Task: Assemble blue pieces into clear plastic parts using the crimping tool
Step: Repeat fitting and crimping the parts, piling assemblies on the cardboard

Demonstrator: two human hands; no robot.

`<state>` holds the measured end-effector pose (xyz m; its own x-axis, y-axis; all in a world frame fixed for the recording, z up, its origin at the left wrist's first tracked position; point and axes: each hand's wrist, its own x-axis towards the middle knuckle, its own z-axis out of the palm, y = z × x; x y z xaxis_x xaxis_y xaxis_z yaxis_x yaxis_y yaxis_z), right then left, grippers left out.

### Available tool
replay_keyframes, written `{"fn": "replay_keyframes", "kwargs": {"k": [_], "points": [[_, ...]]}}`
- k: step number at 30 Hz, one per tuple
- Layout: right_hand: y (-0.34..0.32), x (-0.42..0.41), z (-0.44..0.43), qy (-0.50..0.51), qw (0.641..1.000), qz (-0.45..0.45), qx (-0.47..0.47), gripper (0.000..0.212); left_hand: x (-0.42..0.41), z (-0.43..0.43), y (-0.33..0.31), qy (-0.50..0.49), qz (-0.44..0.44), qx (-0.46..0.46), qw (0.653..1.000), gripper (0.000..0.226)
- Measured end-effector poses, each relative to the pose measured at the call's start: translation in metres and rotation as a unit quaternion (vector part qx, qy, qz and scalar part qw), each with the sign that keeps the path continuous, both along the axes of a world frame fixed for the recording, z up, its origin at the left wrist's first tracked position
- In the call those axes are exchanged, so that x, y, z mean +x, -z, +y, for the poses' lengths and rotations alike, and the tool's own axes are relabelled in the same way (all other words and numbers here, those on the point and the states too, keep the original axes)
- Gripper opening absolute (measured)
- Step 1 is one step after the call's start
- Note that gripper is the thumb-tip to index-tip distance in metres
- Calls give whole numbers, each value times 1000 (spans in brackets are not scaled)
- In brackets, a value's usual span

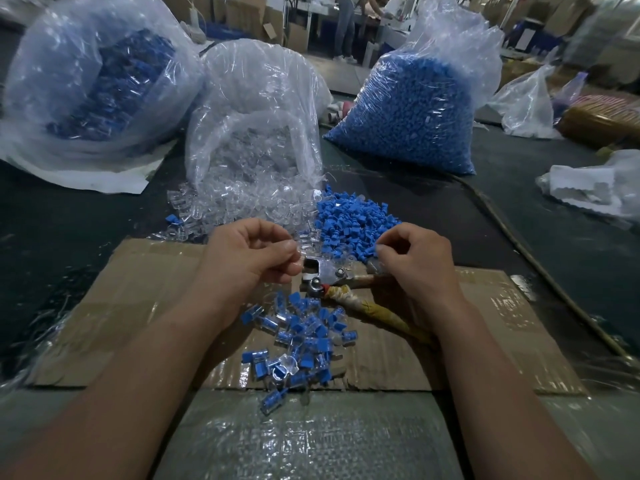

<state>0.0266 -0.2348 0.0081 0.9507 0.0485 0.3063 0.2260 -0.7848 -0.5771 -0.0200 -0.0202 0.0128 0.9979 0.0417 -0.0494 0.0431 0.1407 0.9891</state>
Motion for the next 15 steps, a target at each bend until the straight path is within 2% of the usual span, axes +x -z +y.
{"fn": "replay_keyframes", "kwargs": {"k": [4, 8, 12, 15], "points": [[-6, -10, 9, -17, 997, -28, 73, 21, -3, -2, -3, 5, -18, 24, 1000, 6], [-14, -29, 30, -92, 981, -73, 154, 26, -6, -6, -5, 10, -18, 42, 999, 8], [-14, -40, 49, -159, 972, -92, 148, 27, -7, -10, -5, 8, -22, 54, 998, 8], [-12, -40, 54, -169, 974, -89, 119, 13, -6, -10, -4, 5, -34, 65, 997, 9]]}}
